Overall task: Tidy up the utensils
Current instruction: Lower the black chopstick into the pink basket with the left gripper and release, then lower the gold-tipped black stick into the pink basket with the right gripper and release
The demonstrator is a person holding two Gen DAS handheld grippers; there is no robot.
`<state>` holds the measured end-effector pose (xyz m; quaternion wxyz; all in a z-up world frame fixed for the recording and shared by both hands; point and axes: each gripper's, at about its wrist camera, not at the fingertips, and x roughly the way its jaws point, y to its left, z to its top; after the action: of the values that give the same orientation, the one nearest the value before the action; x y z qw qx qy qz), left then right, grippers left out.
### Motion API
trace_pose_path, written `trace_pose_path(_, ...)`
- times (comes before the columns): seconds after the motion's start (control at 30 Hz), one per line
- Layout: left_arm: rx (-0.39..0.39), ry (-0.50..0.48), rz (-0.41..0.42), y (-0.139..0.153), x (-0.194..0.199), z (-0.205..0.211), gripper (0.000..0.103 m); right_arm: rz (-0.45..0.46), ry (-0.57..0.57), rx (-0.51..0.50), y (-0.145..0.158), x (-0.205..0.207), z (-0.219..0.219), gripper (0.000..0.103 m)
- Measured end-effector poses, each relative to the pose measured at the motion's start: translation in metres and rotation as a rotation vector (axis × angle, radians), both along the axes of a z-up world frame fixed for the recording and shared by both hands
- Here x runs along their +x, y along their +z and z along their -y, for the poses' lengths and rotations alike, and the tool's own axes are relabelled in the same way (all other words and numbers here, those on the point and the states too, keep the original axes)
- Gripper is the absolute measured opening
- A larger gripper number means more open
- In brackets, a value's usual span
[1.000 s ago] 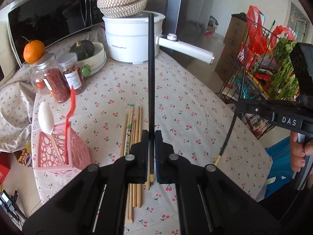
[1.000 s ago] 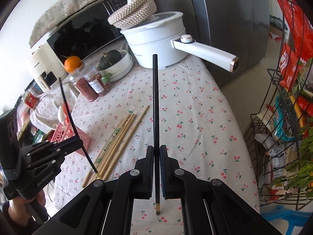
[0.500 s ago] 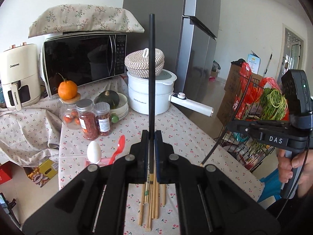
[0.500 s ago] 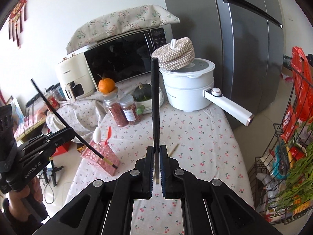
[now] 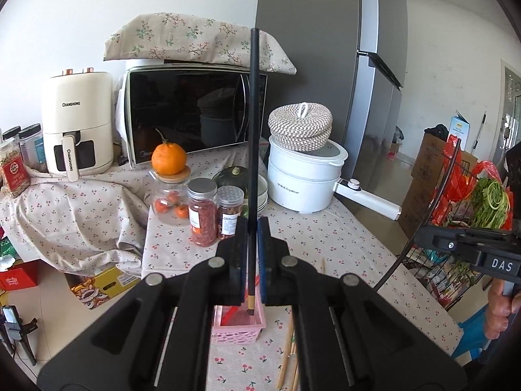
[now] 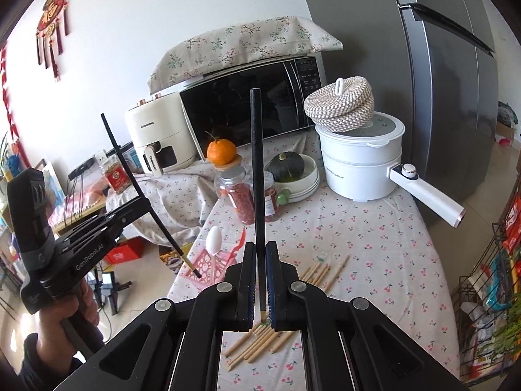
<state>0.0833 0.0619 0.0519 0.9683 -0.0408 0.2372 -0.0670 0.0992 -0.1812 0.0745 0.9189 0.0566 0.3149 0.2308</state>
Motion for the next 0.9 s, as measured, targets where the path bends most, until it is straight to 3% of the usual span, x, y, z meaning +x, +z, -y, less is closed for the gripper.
trace_pose_path(0.2, -0.007, 0.031, -0.089, -0.028, 0.026, -0.007, 0.007, -0.011, 0.006, 0.027, -0.003, 0.007, -0.018, 0.006)
trace_pose_path(0.37, -0.058, 0.019, -0.172, -0.049, 0.043, -0.012, 0.007, -0.014, 0.006, 0.058, -0.004, 0.011, -0.028, 0.006)
trace_pose_path(0.43, -0.076, 0.020, -0.203, -0.052, 0.046, -0.013, 0.018, -0.011, 0.008, 0.074, -0.004, 0.012, -0.032, 0.006)
trace_pose_path(0.5, -0.088, 0.025, -0.220, -0.053, 0.046, -0.013, 0.053, -0.005, 0.010, 0.089, -0.003, 0.013, -0.036, 0.006)
trace_pose_path(0.57, -0.089, 0.035, -0.221, -0.051, 0.041, -0.014, 0.067, 0.000, 0.013, 0.106, -0.002, 0.014, -0.041, 0.006)
trace_pose_path(0.7, -0.086, 0.051, -0.247, -0.049, 0.030, -0.021, 0.085, 0.019, 0.013, 0.134, 0.000, 0.017, -0.050, 0.006)
trace_pose_path(0.9, -0.081, 0.097, -0.303, -0.056, 0.013, -0.041, 0.100, 0.040, 0.002, 0.175, -0.001, 0.027, -0.062, 0.006)
